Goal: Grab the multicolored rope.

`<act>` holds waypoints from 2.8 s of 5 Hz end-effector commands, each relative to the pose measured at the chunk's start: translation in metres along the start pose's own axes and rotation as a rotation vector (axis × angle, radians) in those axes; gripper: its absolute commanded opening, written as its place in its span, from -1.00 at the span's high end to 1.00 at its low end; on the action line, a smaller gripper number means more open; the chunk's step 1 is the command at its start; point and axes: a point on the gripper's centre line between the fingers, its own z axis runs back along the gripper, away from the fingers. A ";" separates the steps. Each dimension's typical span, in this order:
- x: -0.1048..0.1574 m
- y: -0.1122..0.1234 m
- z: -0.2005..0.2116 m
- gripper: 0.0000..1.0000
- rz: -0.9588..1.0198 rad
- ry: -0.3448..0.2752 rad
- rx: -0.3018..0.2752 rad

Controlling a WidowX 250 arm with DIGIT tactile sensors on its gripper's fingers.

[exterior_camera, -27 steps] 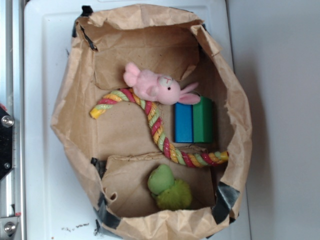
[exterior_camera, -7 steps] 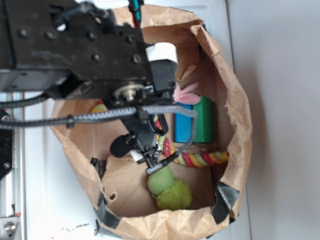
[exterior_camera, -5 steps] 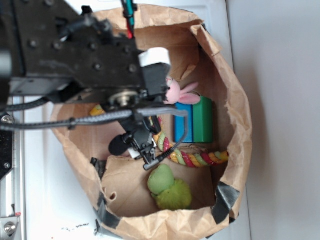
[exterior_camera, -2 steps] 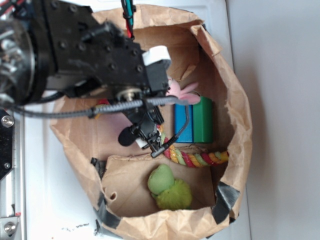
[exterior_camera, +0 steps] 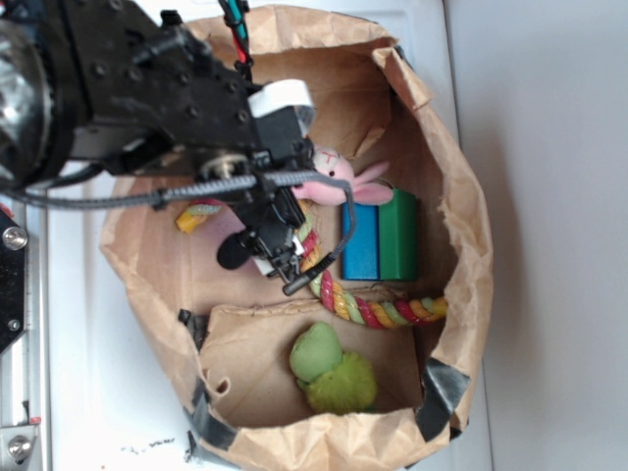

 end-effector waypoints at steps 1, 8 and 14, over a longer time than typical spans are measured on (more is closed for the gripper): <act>0.007 0.005 0.025 -1.00 -0.058 -0.093 -0.036; 0.006 0.003 -0.026 -1.00 -0.142 -0.100 0.005; -0.027 0.002 -0.017 1.00 -0.149 -0.091 -0.032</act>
